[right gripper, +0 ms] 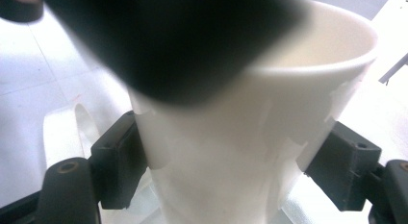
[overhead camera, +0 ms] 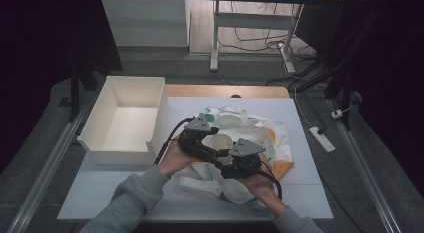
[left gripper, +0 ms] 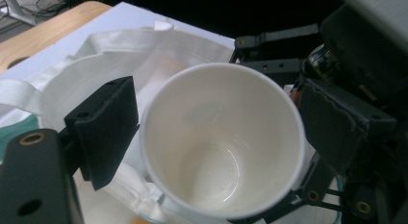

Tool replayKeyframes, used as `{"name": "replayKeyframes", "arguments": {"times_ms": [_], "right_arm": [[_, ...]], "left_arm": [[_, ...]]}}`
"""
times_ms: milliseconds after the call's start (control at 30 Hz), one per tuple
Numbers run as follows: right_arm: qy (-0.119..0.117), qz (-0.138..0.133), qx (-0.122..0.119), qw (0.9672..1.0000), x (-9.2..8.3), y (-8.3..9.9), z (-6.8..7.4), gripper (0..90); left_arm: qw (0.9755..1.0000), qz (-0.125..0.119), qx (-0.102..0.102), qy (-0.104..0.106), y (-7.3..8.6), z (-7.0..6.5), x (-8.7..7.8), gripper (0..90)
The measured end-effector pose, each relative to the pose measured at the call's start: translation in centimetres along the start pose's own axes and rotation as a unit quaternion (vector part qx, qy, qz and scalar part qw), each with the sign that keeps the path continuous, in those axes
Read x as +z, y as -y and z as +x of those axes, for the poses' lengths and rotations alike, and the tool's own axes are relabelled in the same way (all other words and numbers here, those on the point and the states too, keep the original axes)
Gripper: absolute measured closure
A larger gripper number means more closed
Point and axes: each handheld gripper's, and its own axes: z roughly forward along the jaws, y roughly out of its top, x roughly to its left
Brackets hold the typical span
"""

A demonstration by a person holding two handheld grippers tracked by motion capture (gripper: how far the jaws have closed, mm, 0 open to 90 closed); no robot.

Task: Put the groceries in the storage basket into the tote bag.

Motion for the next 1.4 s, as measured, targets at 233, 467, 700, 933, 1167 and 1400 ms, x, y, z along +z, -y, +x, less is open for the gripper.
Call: {"name": "replayKeyframes", "arguments": {"times_ms": [233, 467, 700, 933, 1167, 1400], "right_arm": [[0.008, -0.002, 0.005, 1.0000, -0.2, 0.2, -0.4, 22.2], [0.015, 0.002, 0.007, 0.9999, -0.4, 0.4, -0.8, 22.3], [0.030, 0.002, 0.013, 0.9995, -0.8, 0.9, -1.7, 22.2], [0.046, 0.001, 0.025, 0.9986, -1.5, 1.3, -2.9, 22.3], [0.066, 0.004, 0.036, 0.9972, -1.9, 1.9, -4.0, 22.2], [0.083, 0.019, 0.053, 0.9950, -1.7, 3.2, -5.5, 22.2]], "left_arm": [[0.9997, -0.020, -0.014, 0.005, -0.1, 0.6, -1.3, 14.8], [0.9995, -0.028, -0.017, 0.001, -0.1, 0.8, -2.0, 14.8], [0.9992, -0.024, -0.012, -0.030, 0.1, 1.4, -2.6, 14.8], [0.9979, -0.019, -0.022, -0.057, 0.5, 2.5, -3.3, 14.8], [0.9974, -0.009, -0.031, -0.065, 0.8, 3.2, -3.3, 14.9], [0.9972, 0.000, -0.035, -0.067, 1.0, 3.5, -3.2, 15.0]]}}
